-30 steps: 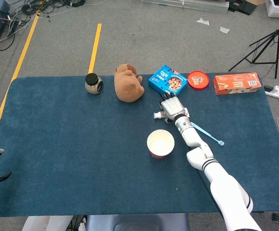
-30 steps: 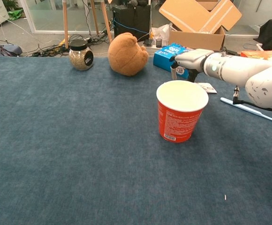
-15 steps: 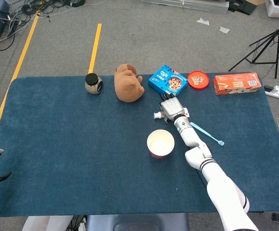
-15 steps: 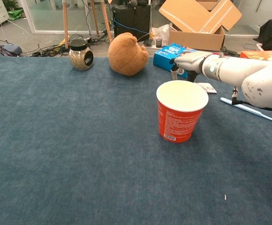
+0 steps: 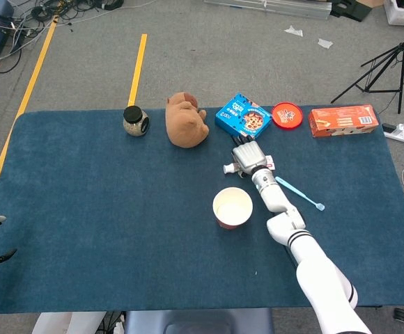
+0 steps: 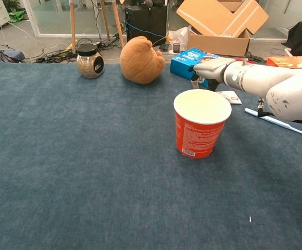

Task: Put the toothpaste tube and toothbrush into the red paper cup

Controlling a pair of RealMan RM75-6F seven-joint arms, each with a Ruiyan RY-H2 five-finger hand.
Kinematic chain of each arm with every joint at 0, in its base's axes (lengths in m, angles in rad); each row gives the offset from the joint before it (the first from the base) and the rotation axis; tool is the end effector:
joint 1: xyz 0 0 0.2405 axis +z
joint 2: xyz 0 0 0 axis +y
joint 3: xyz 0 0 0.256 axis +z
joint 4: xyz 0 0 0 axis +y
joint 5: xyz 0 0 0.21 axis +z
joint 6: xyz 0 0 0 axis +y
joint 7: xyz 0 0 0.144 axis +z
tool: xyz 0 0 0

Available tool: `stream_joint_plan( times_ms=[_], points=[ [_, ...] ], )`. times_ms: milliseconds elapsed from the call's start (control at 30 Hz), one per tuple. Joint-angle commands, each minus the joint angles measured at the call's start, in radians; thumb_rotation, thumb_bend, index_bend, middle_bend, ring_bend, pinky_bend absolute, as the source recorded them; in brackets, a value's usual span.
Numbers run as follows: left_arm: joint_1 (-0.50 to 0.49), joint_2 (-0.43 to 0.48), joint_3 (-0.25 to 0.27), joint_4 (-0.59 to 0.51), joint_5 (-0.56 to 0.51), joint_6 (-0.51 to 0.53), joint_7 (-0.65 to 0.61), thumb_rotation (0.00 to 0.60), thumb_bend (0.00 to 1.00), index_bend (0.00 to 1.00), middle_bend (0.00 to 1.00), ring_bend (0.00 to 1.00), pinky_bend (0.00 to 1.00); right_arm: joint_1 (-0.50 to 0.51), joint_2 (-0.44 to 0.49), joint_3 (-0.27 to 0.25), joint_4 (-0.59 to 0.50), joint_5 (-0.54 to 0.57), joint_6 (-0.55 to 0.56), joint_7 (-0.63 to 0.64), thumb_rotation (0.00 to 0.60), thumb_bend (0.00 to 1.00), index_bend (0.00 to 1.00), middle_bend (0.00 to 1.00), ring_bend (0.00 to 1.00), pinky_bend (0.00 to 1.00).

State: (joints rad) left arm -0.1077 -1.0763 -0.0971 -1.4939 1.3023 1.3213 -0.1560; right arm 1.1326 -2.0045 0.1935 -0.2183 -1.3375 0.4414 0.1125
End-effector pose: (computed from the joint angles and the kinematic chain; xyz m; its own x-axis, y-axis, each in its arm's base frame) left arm -0.3634 0.1976 0.1879 0.3527 0.0614 0.9337 0.9137 0.1930 -0.3578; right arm -0.1556 -0.4976 -0.0507 0.7176 -0.2482 0.6507 -0.6952 -0.3112 0.6480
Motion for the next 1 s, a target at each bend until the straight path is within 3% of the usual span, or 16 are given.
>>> stream_joint_plan(
  times_ms=[33, 600, 833, 1000],
  points=[
    [0.0, 0.0, 0.0, 0.0, 0.001, 0.001, 0.0, 0.6, 0.0, 0.29, 0.35, 0.26, 0.31, 0.0, -0.004, 0.002, 0.004, 0.001, 0.002, -0.005, 0.6, 0.18, 0.58, 0.0, 0.0, 0.11],
    [0.002, 0.0, 0.002, -0.006, 0.007, 0.007, 0.008, 0.6, 0.0, 0.29, 0.35, 0.26, 0.31, -0.029, 0.036, 0.016, -0.053, 0.005, 0.094, 0.004, 0.6, 0.19, 0.6, 0.0, 0.0, 0.11],
    [0.005, 0.002, 0.005, -0.018, 0.018, 0.02, 0.021, 0.6, 0.0, 0.29, 0.35, 0.26, 0.31, -0.065, 0.101, 0.03, -0.153, 0.011, 0.186, 0.001, 0.6, 0.19, 0.6, 0.0, 0.0, 0.11],
    [0.007, 0.003, 0.009, -0.029, 0.026, 0.029, 0.033, 0.6, 0.0, 0.29, 0.35, 0.26, 0.31, -0.109, 0.177, 0.047, -0.287, 0.023, 0.27, -0.021, 0.6, 0.19, 0.6, 0.0, 0.0, 0.11]
  ],
)
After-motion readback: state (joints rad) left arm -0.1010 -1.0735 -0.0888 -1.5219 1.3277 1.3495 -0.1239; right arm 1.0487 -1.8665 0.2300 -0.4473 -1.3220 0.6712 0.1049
